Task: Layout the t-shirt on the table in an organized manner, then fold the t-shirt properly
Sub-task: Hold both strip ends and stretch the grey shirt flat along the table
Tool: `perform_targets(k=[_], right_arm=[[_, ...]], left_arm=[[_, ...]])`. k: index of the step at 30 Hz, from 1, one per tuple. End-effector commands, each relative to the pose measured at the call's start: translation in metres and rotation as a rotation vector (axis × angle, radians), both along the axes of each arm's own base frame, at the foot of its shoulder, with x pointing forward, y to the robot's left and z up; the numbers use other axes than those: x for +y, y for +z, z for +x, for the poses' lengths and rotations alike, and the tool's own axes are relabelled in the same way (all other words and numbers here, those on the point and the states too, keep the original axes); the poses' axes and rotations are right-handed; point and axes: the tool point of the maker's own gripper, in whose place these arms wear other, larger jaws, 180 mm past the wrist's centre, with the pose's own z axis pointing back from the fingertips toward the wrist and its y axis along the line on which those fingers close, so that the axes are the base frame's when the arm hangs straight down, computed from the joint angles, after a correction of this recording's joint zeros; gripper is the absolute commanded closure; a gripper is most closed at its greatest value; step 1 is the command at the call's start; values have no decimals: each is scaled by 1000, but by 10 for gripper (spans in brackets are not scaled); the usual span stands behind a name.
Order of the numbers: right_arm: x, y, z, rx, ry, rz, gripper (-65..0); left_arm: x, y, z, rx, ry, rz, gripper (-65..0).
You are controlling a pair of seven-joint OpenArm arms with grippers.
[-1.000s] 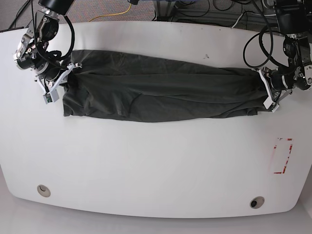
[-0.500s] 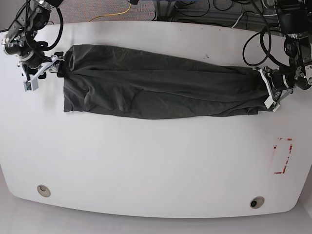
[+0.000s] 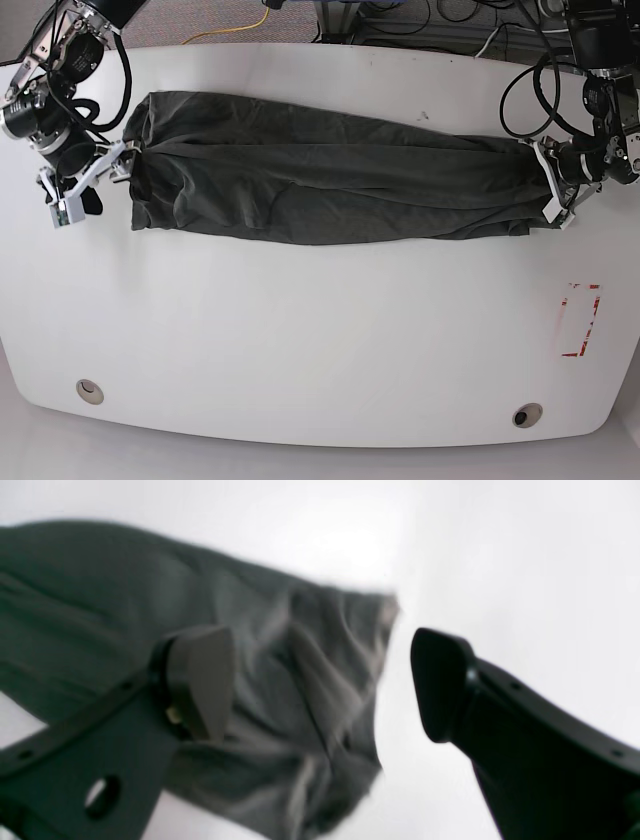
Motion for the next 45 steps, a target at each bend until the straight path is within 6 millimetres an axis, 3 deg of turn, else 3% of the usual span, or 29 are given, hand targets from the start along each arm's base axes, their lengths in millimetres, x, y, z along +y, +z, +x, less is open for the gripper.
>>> perform_targets(k=[1,9,11,20,30,38,45], right_arm=[[17,-3,15,-14,33,62,-436],[37,-55,33,122,61,229,-116],[42,-68,34,146,61,269,-78],[16,-97,22,199,17,280,-94],[-18,-108,10,239,-34,249,-94],[-19,-89,20,180,-14,218,-94],[-3,-49,27,116,79,106,-94]], left_arm=[[18,-7,-15,80,-3,88,-74],[18,-7,-15,80,-3,88,-74],[18,-7,-15,80,-3,88,-74],[19,-7,-15,79,-1,88,-74],[19,-7,-15,79,-1,88,-74],[18,-6,-14,74,-4,86,-74],[16,30,7,-32,-40,140,-76]])
